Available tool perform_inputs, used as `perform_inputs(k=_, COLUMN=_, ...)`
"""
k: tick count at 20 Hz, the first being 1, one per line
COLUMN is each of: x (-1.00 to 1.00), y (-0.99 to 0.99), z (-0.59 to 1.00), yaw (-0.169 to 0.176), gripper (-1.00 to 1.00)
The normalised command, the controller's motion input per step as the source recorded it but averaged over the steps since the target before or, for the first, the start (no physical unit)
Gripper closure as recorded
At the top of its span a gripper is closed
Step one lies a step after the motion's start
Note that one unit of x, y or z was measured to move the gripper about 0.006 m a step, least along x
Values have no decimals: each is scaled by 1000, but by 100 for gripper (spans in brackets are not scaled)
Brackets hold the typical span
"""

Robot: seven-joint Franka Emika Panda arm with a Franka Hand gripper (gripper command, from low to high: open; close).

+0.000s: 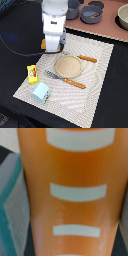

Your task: Interact with the objects in diverse but meaningful ways.

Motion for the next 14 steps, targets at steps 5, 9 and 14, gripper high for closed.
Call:
perform_inputs(k=5, x=-414, y=-287, z=-354, yaw=1, gripper=100)
perform_inputs(k=9, x=-454, y=-21, z=-464, yaw=23, gripper=100)
perform_inputs(k=14, x=-283, y=184, z=-322, yaw=88, gripper=100)
